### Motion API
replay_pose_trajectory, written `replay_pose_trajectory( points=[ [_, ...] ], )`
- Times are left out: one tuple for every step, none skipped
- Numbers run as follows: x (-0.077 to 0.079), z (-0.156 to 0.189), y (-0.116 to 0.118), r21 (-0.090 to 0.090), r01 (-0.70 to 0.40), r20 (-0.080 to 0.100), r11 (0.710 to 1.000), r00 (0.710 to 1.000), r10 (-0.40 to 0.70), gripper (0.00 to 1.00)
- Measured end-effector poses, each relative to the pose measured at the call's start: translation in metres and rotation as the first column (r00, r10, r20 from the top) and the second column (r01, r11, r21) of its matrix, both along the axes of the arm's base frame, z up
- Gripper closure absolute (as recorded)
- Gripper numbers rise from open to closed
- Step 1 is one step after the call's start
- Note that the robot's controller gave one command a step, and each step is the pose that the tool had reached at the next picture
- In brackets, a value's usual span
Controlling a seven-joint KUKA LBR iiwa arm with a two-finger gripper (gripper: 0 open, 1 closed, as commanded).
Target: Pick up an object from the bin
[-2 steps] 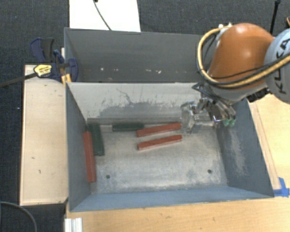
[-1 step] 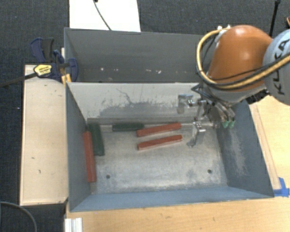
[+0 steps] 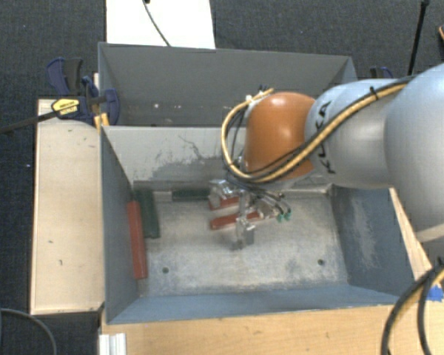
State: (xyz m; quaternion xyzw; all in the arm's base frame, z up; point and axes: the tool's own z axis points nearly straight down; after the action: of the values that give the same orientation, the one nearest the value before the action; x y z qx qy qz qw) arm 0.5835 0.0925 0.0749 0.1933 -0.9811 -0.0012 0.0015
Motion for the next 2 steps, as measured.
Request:
replay_pose_trajectory(
  points=[
    [0.0018,0.0037,-0.0016,0.0,0.006,0.006,1.0,1.0,-0.006,1.0],
    [0.0018,0.0037,-0.0017,0.0,0.008,0.005,1.0,1.0,-0.008,0.0]
  ],
)
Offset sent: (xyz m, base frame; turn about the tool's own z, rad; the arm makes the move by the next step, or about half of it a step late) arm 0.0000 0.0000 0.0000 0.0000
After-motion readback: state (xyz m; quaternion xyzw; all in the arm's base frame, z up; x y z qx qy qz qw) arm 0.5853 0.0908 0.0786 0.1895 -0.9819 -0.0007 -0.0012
